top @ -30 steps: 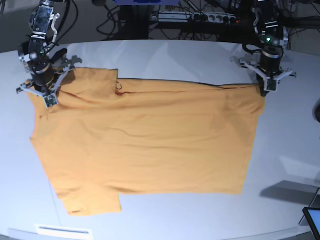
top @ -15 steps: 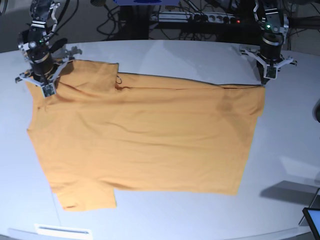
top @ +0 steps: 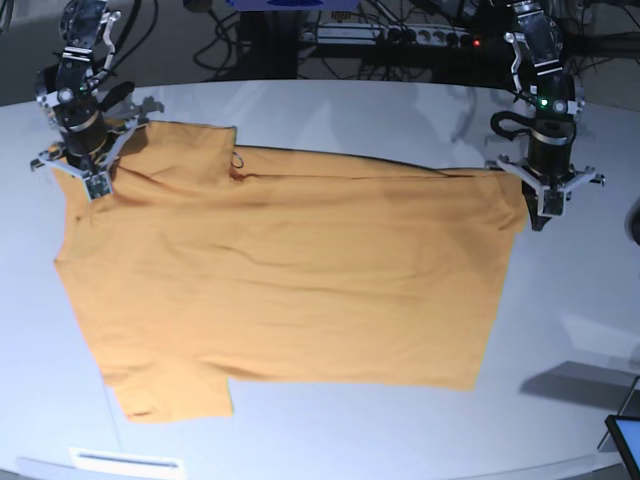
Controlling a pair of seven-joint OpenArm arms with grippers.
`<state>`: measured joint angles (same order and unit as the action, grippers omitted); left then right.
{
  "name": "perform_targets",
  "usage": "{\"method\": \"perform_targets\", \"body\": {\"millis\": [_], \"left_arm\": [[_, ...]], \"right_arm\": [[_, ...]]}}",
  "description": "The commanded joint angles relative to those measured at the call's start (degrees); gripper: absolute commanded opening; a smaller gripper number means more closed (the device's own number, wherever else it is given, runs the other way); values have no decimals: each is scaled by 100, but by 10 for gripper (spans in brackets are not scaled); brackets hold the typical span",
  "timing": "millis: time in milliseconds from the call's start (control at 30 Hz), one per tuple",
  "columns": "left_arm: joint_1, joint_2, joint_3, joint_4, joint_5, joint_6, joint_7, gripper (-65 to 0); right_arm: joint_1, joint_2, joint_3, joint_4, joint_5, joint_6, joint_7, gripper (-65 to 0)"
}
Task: Fold the T-shirt properly
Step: 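Hold the shirt edge with both grippers and drag it to straighten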
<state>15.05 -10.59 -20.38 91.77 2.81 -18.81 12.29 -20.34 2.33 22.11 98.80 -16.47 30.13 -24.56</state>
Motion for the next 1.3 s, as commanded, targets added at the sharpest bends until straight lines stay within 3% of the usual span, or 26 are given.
{"method": "perform_targets", "body": {"millis": [0, 233, 567, 1133, 1267], "left_arm": [[-147, -71, -6, -47, -22, 30, -144, -650], [-314, -79, 469, -583, -4, 30, -135, -650], [3, -62, 548, -996, -4, 39, -126, -650], [724, -36, 530, -917, -65, 57, -135, -650], [1084, 70, 522, -372, -48, 65, -144, -650]], "right_arm": [[-45, 9, 0, -21, -125, 77, -300, -647], [25, 9, 0, -21, -125, 77, -327, -647], [25, 9, 0, -30, -125, 77, -327, -647], [-1, 9, 0, -30, -133, 77, -336, -647], [-10, 27, 27, -30, -133, 77, -336, -647]]}}
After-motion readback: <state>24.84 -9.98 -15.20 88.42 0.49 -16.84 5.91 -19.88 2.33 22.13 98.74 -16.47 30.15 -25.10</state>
